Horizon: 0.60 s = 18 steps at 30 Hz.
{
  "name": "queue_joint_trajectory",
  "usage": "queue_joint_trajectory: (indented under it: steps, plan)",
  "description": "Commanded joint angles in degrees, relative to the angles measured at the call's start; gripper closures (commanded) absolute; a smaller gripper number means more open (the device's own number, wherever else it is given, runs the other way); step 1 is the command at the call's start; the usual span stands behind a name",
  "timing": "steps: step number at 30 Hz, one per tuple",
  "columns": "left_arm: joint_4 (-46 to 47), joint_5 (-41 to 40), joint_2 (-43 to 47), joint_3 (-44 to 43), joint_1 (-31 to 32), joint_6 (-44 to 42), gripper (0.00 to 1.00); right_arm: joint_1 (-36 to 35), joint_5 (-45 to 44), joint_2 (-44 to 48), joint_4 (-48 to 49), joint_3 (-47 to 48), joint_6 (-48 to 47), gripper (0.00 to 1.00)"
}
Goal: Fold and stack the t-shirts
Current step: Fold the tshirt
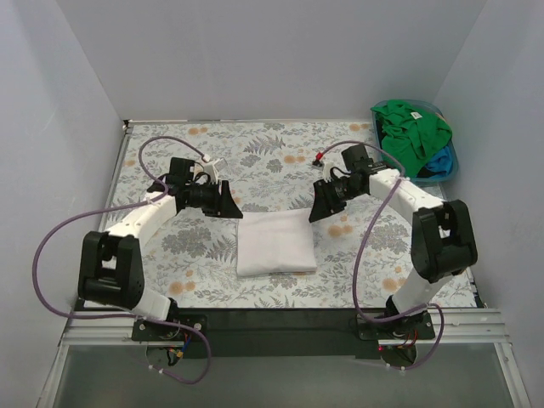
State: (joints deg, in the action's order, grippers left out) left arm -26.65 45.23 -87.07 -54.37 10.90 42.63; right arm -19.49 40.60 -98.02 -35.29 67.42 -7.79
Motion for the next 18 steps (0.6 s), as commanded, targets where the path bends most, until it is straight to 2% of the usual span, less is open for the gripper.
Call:
queue_joint_trajectory:
  steps: [1, 4, 7, 11, 15, 18]
  plan:
    - [6.3, 9.2, 4.3, 2.2, 0.1, 4.1, 0.59, 0.2, 7.2, 4.8, 3.7, 1.5, 1.3, 0.58]
    - [13.3, 11.0, 0.3, 4.0, 1.2, 11.0, 0.58, -0.7, 12.0, 1.7, 8.6, 0.3, 5.7, 0.57]
    - [16.9, 11.4, -6.1, 3.1, 1.7, 13.5, 0.59, -1.3, 14.2, -4.8, 10.9, 0.6, 7.4, 0.58]
    - [16.0, 7.9, -14.6, 0.0, 1.5, 11.3, 0.61, -0.6, 11.4, -13.4, 12.5, 3.0, 6.8, 0.58]
    - [16.1, 3.8, -21.9, -4.5, 1.2, 8.3, 0.64, 0.4, 7.5, -18.1, 15.1, 6.8, 7.4, 0.56]
    - [14.9, 3.1, -27.7, -11.1, -0.2, 5.6, 0.66, 1.1, 6.1, -22.1, 15.0, 12.5, 7.2, 0.56]
